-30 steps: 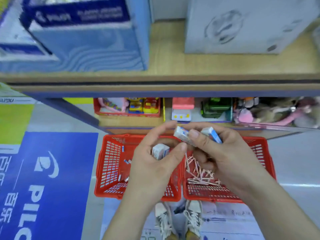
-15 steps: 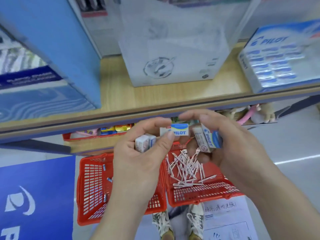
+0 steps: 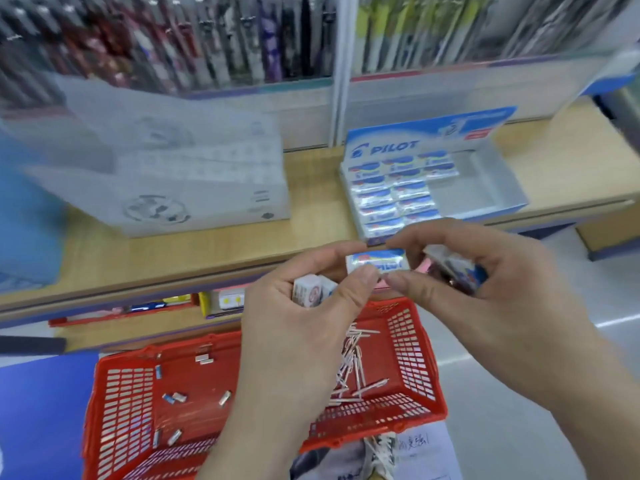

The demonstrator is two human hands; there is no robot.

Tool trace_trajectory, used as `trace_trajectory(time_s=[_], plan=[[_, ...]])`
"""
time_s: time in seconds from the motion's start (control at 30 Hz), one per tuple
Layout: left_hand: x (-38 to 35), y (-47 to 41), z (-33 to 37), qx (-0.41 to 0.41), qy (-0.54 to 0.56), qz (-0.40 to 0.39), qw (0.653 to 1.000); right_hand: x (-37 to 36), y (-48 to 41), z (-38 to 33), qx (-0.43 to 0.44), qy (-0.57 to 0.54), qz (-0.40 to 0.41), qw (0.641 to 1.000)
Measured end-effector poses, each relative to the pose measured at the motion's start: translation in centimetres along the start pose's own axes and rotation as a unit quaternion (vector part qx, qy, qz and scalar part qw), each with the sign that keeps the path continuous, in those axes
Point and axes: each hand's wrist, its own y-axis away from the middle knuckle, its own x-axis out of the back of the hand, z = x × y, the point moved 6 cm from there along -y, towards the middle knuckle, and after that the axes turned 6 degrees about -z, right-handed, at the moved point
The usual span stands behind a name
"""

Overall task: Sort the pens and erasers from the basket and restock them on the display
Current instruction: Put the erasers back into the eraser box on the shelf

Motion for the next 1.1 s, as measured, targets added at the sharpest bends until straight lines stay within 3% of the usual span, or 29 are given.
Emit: trace_trajectory(time_s=[0.13, 0.23, 0.5, 0.6, 1.1], plan=[[-4.4, -1.1, 0.9, -0.025, -0.053, -0.033, 0.998, 4.8, -0.7, 2.0, 0.006, 0.049, 0.004, 0.999], [-5.3, -2.8, 1.0, -0.059, -0.156, 0.015, 0.986, 8.3, -2.0, 3.8, -0.006, 0.112, 0.029, 0.993], [-4.5, -7.7, 0.0, -0.087, -0.425, 0.098, 0.896, 9.3, -7.5, 7.9, -0.036, 0.265, -0.001, 0.964], [-4.2, -8.4, -0.1, -0.087, -0.451, 0.109, 0.881, 8.4, -8.9, 8.3, -0.032, 0.307, -0.005, 0.951], [-3.9, -8.4, -0.1, -0.065, -0.463, 0.085, 0.88, 7.9, -9.1, 7.8, -0.094, 0.319, -0.018, 0.943]])
